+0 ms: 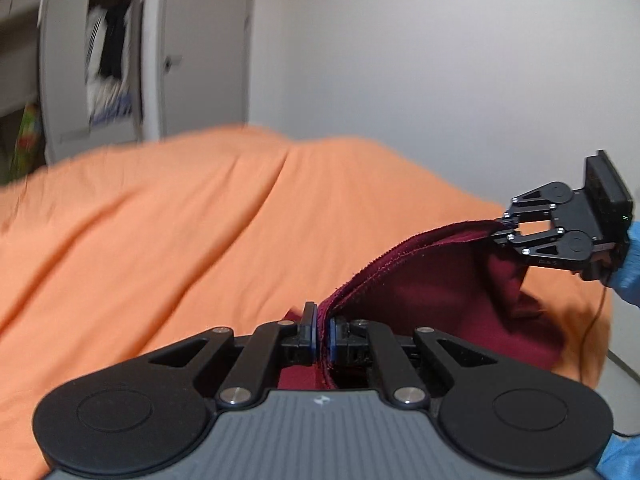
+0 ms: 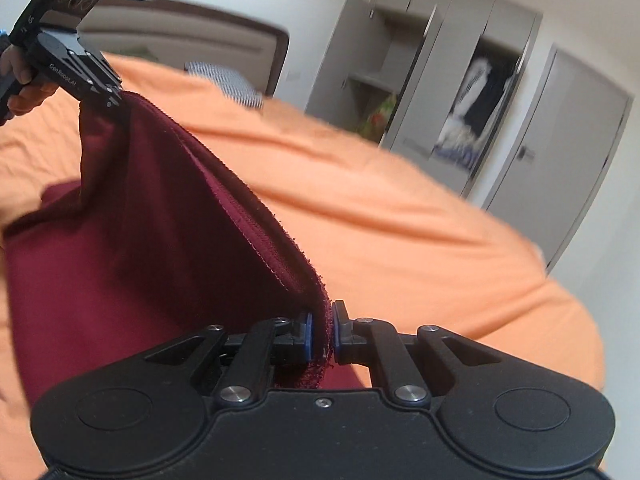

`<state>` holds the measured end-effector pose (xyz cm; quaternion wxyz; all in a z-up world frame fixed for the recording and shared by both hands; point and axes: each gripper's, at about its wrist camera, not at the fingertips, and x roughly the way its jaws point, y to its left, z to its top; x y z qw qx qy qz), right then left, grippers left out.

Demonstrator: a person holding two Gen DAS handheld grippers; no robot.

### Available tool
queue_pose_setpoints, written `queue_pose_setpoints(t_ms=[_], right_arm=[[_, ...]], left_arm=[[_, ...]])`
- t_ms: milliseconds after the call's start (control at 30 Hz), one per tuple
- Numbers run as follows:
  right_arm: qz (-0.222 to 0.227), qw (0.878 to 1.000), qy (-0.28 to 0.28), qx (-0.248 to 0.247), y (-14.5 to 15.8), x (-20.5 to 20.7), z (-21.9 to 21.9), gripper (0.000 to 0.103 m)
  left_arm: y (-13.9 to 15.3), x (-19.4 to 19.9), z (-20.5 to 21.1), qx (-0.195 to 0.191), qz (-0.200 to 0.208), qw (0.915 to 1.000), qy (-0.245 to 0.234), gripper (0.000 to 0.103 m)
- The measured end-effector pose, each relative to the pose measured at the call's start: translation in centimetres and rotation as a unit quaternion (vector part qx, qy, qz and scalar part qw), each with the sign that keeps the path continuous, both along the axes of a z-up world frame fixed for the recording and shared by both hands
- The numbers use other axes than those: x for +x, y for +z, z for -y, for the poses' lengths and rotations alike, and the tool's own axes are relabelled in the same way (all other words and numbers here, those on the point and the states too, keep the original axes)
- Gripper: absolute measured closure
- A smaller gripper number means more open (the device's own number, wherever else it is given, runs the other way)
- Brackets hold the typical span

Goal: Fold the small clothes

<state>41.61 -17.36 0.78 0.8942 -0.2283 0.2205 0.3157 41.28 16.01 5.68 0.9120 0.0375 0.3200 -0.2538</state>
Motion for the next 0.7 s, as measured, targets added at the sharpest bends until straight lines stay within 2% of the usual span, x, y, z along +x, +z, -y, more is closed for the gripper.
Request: queue_pose_setpoints(t_ms=[100,167,200,233,267,300,367,467,567,700], right_arm=[[-0.038,0.999,-0.008,-0.008,-1.9,2.7,-1.0,0.089],[-0.06,0.998,-0.02,-0.006,-3.0,4.0,-1.4,0.069],[-0.067,0.997,-0.027,-0.004,-3.5,4.4,-1.6,0.061],[-0.071,0.997,-0.036,-0.001,-3.8,4.7,-1.5,0.043],[-0.073,0.996,-0.049,0.003,-4.1,4.9,-1.4,0.025],[-0.072,0.996,-0.059,0.012,-4.4,5.2,-1.2,0.02],[-0.078,0.993,-0.074,0.039,-4.7,5.3,-0.6,0.003],[-0.1,0.987,-0.094,0.081,-4.9,5.2,0.5,0.001],[-0.125,0.978,-0.108,0.13,-5.0,5.1,1.6,0.001],[-0.126,0.965,-0.134,0.185,-4.5,4.0,3.9,0.001]], left_arm=[[-2.7,2.2,-1.5,-0.02,-0.039,0.9988,0.023,0.097],[-4.2,3.4,-2.9,-0.044,-0.066,0.9958,0.045,0.089],[-4.8,3.6,-3.4,-0.055,-0.078,0.9939,0.057,0.074],[-5.4,3.8,-4.0,-0.066,-0.087,0.9918,0.066,0.049],[-5.7,4.0,-4.1,-0.077,-0.093,0.99,0.074,0.035],[-6.0,3.9,-4.8,-0.086,-0.092,0.9887,0.082,0.018],[-6.3,3.1,-5.6,-0.101,-0.077,0.9871,0.097,0.013],[-6.5,1.6,-6.7,-0.122,-0.072,0.9817,0.127,0.002],[-6.5,0.0,-6.7,-0.124,-0.07,0.9799,0.14,0.002],[-6.0,-1.8,-4.6,-0.107,-0.058,0.9828,0.139,0.001]])
